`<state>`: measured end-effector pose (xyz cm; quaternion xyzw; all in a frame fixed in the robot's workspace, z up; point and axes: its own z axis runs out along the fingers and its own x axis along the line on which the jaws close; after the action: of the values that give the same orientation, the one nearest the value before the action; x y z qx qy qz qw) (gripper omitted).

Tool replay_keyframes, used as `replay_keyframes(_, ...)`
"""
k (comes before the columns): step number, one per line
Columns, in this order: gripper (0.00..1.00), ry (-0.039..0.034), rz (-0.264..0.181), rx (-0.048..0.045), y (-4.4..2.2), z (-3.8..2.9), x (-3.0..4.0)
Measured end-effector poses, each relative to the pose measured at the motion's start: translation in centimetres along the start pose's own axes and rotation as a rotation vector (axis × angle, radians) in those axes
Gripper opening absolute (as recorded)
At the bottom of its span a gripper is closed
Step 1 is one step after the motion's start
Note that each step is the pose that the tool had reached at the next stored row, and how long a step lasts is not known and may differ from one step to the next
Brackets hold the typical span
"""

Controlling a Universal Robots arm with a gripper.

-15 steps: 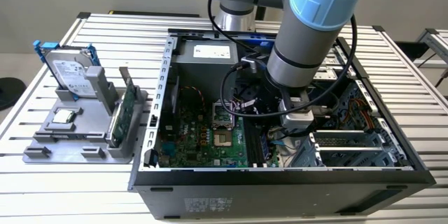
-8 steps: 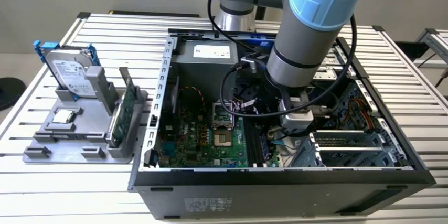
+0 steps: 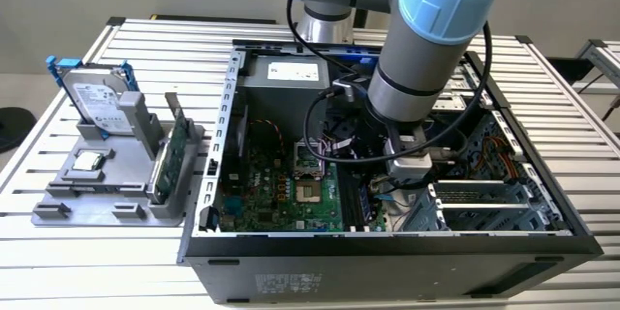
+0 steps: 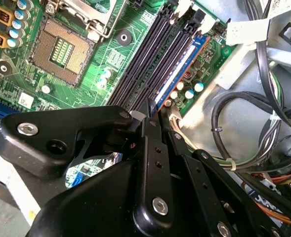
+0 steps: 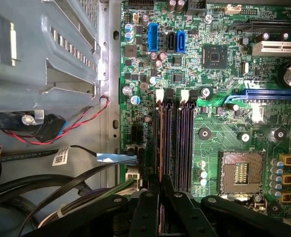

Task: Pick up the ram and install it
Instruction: 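Insert the ram into the slot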

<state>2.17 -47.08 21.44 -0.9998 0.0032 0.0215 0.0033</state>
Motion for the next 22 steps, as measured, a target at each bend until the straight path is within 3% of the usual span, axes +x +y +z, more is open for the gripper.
replay_keyframes(11, 0.0, 0.0002, 0.0, 0.0038, -0.03, 0.11, 0.01)
replay_keyframes(12, 1.0, 0.0001, 0.0, 0.003, -0.02, 0.1, 0.01)
replay_keyframes(18, 1.0, 0.0, 0.0, 0.0017, 0.0, 0.08, 0.01)
replay_keyframes(22, 1.0, 0.0001, 0.0, 0.0017, -0.01, -1.27, -0.05)
